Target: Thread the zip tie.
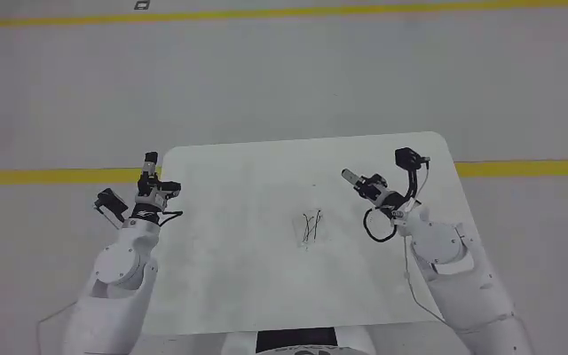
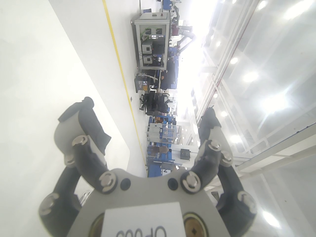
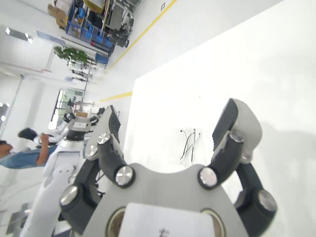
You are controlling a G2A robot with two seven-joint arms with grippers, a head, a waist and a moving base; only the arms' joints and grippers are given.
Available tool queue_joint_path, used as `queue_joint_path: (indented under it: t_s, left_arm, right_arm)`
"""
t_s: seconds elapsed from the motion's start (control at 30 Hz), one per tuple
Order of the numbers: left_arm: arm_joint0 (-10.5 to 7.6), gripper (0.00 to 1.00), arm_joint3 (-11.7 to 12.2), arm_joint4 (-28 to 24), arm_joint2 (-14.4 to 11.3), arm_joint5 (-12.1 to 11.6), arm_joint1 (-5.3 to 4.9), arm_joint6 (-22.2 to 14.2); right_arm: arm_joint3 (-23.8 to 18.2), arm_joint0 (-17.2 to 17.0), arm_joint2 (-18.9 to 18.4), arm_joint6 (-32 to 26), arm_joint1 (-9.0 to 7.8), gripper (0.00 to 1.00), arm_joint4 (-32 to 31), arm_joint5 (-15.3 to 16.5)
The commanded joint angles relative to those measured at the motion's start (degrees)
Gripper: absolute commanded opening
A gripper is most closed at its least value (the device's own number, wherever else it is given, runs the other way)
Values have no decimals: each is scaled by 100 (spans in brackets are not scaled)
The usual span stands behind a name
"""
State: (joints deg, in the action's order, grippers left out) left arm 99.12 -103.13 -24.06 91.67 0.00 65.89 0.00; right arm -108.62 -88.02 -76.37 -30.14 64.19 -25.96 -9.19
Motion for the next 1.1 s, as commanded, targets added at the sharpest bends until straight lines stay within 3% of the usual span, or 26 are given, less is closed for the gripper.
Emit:
queue_joint_path:
  t_s: [0.0, 0.2, 0.33, 0.73, 0.77, 0.8, 1.0, 1.07]
  left_arm:
    - [0, 100, 0, 0, 0, 0, 0, 0]
    - [0, 100, 0, 0, 0, 0, 0, 0]
    - [0, 100, 0, 0, 0, 0, 0, 0]
    - [0, 100, 0, 0, 0, 0, 0, 0]
    - [0, 100, 0, 0, 0, 0, 0, 0]
    - [0, 100, 0, 0, 0, 0, 0, 0]
    - [0, 100, 0, 0, 0, 0, 0, 0]
    - [0, 100, 0, 0, 0, 0, 0, 0]
  right_arm:
    - [-3, 206, 252, -270, 11, 100, -486, -202]
    - [215, 853, 1078, -1059, 74, 100, -1755, -1029]
    - [333, 997, 1219, -1467, 116, 100, -1990, -1029]
    - [324, 993, 1281, -1541, 113, 100, -2046, -933]
    - [323, 1065, 1427, -1849, 101, 100, -2290, -702]
    - [323, 1130, 1498, -2050, 101, 100, -2399, -673]
    - [561, 1634, 2207, -3389, 191, 100, -2808, -665]
    - [666, 1780, 2419, -3595, 236, 100, -2894, -675]
